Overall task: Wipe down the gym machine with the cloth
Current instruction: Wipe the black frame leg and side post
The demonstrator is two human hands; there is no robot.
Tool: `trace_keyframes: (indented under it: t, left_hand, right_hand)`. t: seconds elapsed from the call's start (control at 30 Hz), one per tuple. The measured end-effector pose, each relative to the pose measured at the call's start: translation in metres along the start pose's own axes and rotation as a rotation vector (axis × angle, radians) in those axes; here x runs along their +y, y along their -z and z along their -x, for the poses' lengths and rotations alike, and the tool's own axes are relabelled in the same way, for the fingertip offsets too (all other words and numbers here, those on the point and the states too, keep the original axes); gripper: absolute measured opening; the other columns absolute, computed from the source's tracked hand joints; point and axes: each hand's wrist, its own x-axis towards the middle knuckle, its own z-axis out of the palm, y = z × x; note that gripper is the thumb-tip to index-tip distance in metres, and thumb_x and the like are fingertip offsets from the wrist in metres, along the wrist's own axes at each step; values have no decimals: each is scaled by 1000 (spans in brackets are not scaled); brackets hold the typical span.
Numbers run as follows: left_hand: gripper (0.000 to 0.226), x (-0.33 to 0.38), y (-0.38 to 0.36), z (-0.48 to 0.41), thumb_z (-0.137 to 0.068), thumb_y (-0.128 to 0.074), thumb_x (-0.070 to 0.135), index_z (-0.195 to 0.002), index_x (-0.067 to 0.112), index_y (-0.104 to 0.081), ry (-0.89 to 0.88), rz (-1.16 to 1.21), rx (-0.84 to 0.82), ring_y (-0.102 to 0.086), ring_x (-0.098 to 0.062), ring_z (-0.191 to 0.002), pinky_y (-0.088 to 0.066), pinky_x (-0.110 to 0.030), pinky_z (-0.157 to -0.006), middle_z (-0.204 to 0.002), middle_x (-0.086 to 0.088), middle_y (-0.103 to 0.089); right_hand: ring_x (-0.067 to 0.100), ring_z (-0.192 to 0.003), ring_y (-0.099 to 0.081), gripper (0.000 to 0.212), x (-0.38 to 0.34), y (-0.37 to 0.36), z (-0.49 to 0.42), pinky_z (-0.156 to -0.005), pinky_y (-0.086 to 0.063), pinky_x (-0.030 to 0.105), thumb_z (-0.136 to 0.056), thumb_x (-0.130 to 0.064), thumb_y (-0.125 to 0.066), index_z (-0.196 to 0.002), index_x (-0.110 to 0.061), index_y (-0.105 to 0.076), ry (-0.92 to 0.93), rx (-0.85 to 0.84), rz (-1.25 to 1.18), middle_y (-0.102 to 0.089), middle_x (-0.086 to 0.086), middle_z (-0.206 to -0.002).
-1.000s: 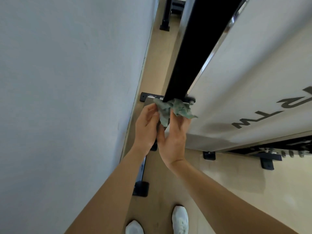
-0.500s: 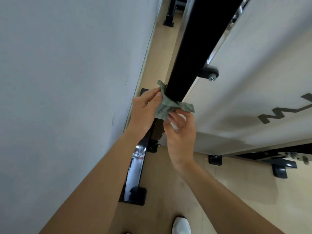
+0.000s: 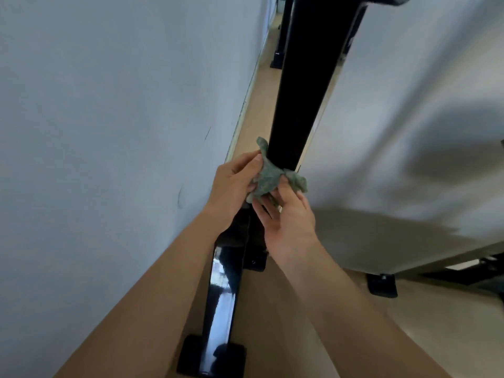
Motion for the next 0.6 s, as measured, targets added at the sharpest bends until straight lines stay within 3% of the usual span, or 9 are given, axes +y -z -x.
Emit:
trace_keyframes:
  t: [0.17, 0.33, 0.47, 0.6]
  left_hand:
    - [26, -29, 5, -6, -105, -53, 15, -123, 3, -68, -15, -24, -38, -72, -20, -104, -60, -28, -86, -114, -15, -74]
    - [24, -70, 12, -8, -106, -49, 18, -116, 10, -70, -34, -153, -76, -71, -23, -109, -59, -39, -95, -114, -11, -74]
    - [21, -102, 15, -7, -98, -56, 28, -108, 18, -71, -101, -258, -54, -70, -25, -109, -55, -52, -100, -114, -11, -72]
    - [18, -131, 17, -6, -95, -55, 27, -97, 19, -72, -133, -365, -41, -71, -23, -104, -53, -53, -100, -102, -3, -76]
  right_hand:
    - [30, -104, -73, 33, 13, 26, -22, -96, -58, 46, -94, -21, -70, -122, -5, -66, -97, -49, -78, -74, 15, -113]
    - [31, -112, -69, 29, 29, 48, -44, -102, -53, 46, -99, -16, -63, -124, -2, -65, -129, -86, -78, -71, 17, -120]
    - [30, -100, -70, 31, 42, 62, -68, -88, -59, 42, -100, -14, -60, -128, -1, -62, -132, -77, -68, -70, 20, -119]
    - [30, -91, -73, 27, 64, 85, -91, -82, -62, 43, -98, -12, -63, -123, -1, -65, -124, -51, -32, -73, 20, -110]
